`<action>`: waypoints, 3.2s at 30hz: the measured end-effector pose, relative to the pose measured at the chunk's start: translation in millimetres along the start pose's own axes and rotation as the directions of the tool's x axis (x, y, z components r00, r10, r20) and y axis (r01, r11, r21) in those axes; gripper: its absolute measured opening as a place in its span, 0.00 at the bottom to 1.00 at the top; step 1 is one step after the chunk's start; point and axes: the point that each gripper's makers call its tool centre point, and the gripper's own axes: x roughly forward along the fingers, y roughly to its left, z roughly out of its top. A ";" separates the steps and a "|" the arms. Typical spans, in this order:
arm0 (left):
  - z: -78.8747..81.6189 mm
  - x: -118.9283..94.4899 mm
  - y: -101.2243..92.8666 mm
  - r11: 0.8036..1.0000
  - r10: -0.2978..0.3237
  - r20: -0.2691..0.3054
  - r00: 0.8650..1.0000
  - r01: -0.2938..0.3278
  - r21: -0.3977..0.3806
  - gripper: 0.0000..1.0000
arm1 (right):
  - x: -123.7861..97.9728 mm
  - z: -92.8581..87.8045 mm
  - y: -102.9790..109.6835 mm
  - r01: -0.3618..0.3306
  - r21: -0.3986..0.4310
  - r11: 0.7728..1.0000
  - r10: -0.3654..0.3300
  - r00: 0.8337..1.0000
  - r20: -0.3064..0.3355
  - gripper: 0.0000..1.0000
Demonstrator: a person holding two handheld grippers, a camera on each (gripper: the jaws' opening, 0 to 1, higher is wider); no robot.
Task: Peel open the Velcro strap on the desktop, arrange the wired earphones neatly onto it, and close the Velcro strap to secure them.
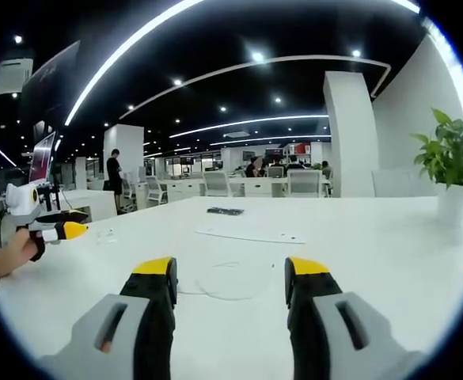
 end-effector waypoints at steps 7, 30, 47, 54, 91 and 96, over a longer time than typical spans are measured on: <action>-0.8 0.4 -1.4 1.000 -0.004 -0.005 1.000 0.004 0.006 0.43 | 0.2 -1.0 1.2 -0.006 0.006 1.000 0.006 1.000 -0.002 0.56; 4.0 -1.9 -2.2 1.000 -0.009 0.012 1.000 0.008 0.007 0.43 | 2.1 5.1 12.6 -0.062 0.004 0.998 0.062 0.997 0.037 0.54; 11.1 -4.3 -9.1 0.999 -0.047 0.030 0.998 0.047 -0.021 0.42 | 12.5 -6.9 27.3 -0.137 -0.030 0.990 0.137 0.991 -0.007 0.49; 12.9 -4.5 -11.4 0.998 -0.062 0.033 0.998 0.063 -0.026 0.41 | 17.2 -12.7 33.8 -0.182 -0.021 0.983 0.181 0.983 -0.034 0.47; 6.6 -2.8 -26.1 0.989 -0.138 0.000 0.990 0.138 -0.050 0.40 | 40.4 -49.8 70.1 -0.395 -0.007 0.919 0.387 0.905 -0.178 0.42; 7.3 -3.2 -27.3 0.988 -0.147 0.000 0.989 0.147 -0.053 0.40 | 44.4 -52.3 72.6 -0.408 0.006 0.913 0.402 0.896 -0.189 0.41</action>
